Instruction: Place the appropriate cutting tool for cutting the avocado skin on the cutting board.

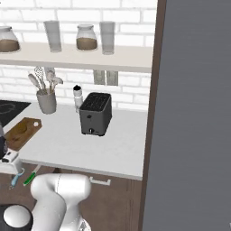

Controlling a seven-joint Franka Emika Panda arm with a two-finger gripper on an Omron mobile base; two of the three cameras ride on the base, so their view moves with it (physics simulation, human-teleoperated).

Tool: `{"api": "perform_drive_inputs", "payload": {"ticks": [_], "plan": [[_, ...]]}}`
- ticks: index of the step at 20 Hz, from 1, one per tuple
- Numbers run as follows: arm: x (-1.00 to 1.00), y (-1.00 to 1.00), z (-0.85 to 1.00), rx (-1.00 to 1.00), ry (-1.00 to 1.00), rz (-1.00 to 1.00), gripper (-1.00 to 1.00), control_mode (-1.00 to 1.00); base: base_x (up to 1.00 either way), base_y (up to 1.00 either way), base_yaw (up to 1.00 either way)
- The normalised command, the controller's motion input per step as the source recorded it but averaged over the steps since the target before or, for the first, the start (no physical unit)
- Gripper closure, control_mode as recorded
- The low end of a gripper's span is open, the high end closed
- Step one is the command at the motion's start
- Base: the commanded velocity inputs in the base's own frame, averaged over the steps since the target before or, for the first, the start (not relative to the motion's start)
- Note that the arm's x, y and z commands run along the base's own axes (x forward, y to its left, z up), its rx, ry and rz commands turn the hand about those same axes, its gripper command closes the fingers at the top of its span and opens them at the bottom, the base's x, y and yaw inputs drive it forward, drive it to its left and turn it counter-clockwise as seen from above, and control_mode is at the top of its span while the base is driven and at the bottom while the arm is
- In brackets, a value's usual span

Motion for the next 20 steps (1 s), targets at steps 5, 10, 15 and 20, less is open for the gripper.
{"api": "perform_drive_inputs", "payload": {"ticks": [5, 10, 15, 20], "plan": [[0.0, 0.11, -0.7, 0.0, 0.01, 0.0, -1.0, -1.0, 0.0, 0.0, 0.0], [0.03, 0.1, -0.48, 0.0, 0.08, 0.0, -1.0, -1.0, 0.0, 0.0, 0.0], [-0.02, 0.06, -0.39, 0.0, 0.07, 0.0, -1.0, -1.0, 0.0, 0.0, 0.0], [-0.23, 0.08, -0.25, 0.0, 0.12, 0.0, -1.0, -1.0, 0.0, 0.0, 0.0]]}}
